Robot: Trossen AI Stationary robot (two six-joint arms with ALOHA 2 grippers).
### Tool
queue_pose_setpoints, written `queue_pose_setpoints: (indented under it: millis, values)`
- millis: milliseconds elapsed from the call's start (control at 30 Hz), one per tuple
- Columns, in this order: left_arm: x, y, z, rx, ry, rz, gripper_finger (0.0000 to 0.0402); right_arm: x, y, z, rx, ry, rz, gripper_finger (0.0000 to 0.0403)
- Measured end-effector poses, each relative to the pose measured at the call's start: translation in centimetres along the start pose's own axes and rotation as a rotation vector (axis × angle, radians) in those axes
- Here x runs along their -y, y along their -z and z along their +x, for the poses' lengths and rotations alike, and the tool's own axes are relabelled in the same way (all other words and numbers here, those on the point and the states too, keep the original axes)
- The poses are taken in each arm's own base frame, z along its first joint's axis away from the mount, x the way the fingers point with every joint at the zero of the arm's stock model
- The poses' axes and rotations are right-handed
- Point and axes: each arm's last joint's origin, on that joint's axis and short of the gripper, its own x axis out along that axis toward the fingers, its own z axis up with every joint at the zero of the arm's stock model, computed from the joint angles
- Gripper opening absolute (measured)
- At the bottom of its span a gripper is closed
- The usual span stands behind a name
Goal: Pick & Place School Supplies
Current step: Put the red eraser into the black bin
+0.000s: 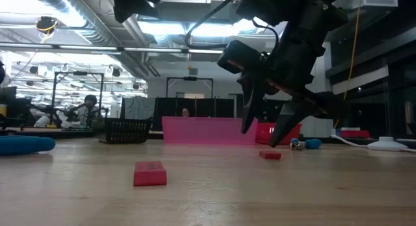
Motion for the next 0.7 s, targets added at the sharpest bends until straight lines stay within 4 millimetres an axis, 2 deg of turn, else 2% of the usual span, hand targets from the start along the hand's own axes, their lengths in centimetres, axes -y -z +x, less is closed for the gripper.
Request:
queue_pose_setpoints:
  millis: [433, 700]
  values:
    - [-0.2, -0.2, -1.5, 0.058, -0.01, -0.015, 0.0157, 0.0, 0.0, 0.0, 0.008, 0.003, -0.022, 0.0221]
    - [-0.2, -0.3, -1.6, 0.063, -0.014, -0.025, 0.0157, 0.0, 0.4, -0.1, 0.012, -0.004, -0.035, 0.018]
